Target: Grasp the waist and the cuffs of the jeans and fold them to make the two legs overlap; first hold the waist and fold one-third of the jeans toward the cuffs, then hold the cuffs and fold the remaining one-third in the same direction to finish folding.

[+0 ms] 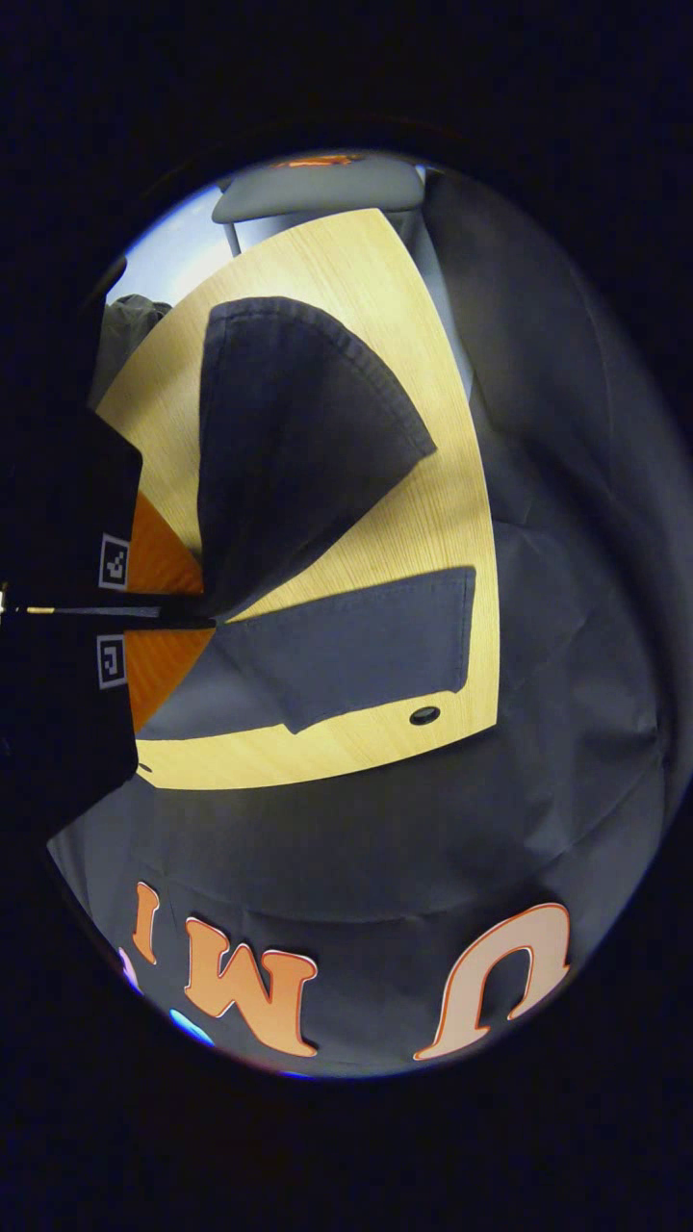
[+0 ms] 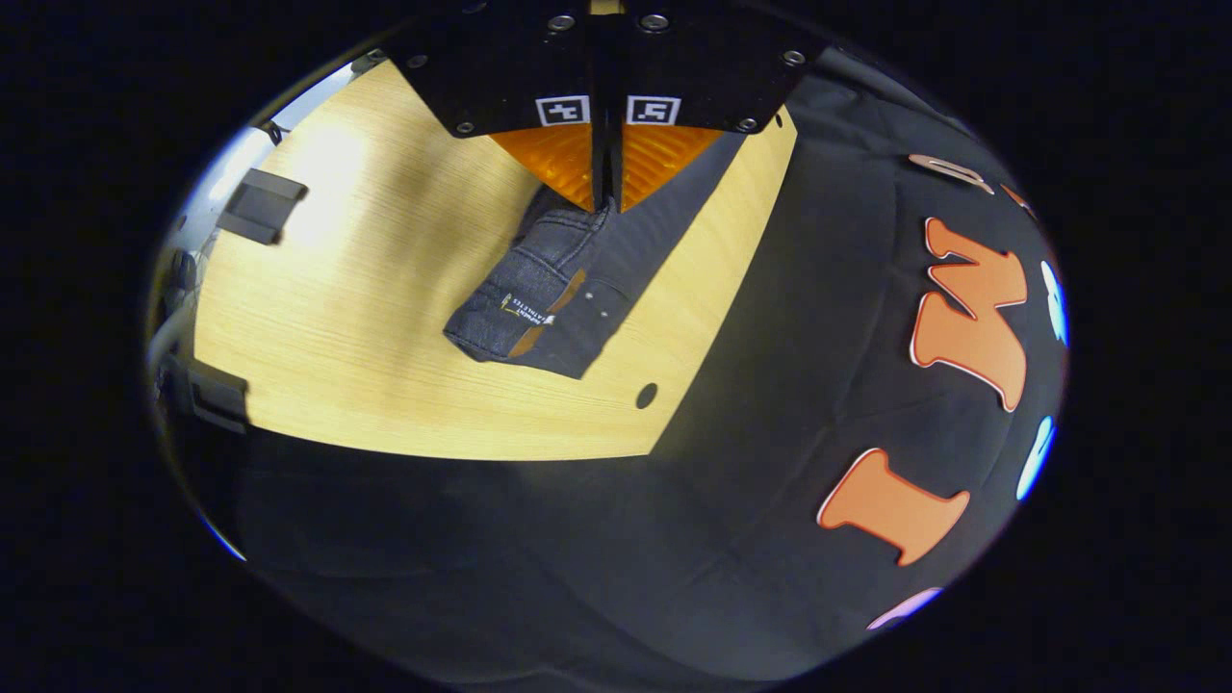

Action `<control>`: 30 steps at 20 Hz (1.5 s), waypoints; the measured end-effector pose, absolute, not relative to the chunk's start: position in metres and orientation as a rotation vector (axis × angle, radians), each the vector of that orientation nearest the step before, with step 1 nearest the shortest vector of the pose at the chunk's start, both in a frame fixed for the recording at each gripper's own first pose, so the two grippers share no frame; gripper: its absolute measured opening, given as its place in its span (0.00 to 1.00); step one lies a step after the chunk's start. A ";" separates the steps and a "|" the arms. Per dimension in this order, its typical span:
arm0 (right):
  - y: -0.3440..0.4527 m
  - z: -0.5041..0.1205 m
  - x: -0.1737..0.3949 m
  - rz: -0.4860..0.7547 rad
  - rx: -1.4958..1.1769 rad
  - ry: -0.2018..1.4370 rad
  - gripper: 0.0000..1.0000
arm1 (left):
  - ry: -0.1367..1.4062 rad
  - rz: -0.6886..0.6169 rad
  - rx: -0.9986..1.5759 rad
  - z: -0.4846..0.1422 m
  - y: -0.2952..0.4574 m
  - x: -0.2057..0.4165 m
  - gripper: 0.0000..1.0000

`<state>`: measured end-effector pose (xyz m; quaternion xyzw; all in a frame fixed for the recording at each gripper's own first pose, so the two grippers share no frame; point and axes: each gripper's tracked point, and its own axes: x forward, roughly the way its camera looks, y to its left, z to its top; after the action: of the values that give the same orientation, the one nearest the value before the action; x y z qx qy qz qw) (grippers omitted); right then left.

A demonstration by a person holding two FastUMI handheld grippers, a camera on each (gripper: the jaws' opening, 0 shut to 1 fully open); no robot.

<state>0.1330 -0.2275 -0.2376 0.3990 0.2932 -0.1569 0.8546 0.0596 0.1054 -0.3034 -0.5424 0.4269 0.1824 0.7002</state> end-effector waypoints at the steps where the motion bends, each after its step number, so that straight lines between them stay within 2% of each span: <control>1: -0.223 -0.234 0.148 -0.318 0.850 0.619 0.00 | 0.982 0.409 -1.193 -0.308 0.109 0.071 0.02; 7: -0.209 -0.244 0.250 -0.288 0.854 0.673 0.00 | 1.063 0.394 -1.127 -0.323 0.111 0.168 0.03; 11: -0.212 -0.280 0.297 -0.370 0.878 0.766 0.00 | 1.135 0.410 -1.043 -0.345 0.107 0.237 0.04; 12: -0.211 -0.288 0.307 -0.396 0.884 0.794 0.01 | 1.157 0.385 -1.017 -0.354 0.103 0.257 0.10; 14: -0.205 -0.288 0.328 -0.364 0.928 0.786 0.00 | 1.173 0.354 -0.966 -0.352 0.099 0.281 0.47; 17: -0.185 -0.277 0.346 -0.310 0.950 0.770 0.75 | 1.202 0.355 -0.817 -0.358 0.106 0.303 0.99; 18: -0.190 -0.277 0.340 -0.310 0.927 0.771 0.99 | 1.200 0.347 -0.787 -0.348 0.098 0.301 0.98; 23: -0.192 -0.253 0.311 -0.275 0.866 0.746 0.98 | 1.179 0.260 -0.711 -0.328 0.098 0.315 0.98; 27: -0.196 -0.244 0.273 -0.246 0.800 0.727 0.98 | 1.073 0.176 -0.629 -0.287 0.106 0.323 0.98; 30: -0.206 -0.248 0.242 -0.242 0.765 0.717 0.98 | 0.976 0.078 -0.707 -0.249 0.096 0.308 0.98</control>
<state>0.2416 -0.2057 -0.2483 0.3641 0.3416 -0.1153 0.8587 0.3084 0.0965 -0.2488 -0.3325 0.4587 0.0367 0.8232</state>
